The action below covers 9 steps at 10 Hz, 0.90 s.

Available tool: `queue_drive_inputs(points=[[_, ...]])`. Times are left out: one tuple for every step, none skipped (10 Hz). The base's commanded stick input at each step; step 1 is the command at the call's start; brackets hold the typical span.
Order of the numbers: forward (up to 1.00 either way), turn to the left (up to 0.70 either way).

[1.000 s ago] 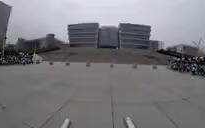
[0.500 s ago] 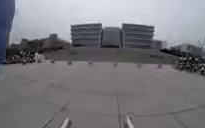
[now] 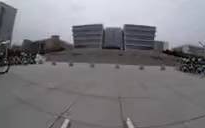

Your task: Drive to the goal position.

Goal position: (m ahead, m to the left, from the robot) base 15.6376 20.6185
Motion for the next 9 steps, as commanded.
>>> queue_drive_inputs(points=[[1.00, 0.00], [1.00, 0.00], [1.00, 0.00], [1.00, -0.17], [1.00, -0.40], [1.00, -0.40], [1.00, -0.40], [1.00, -0.40], [1.00, -0.40]])
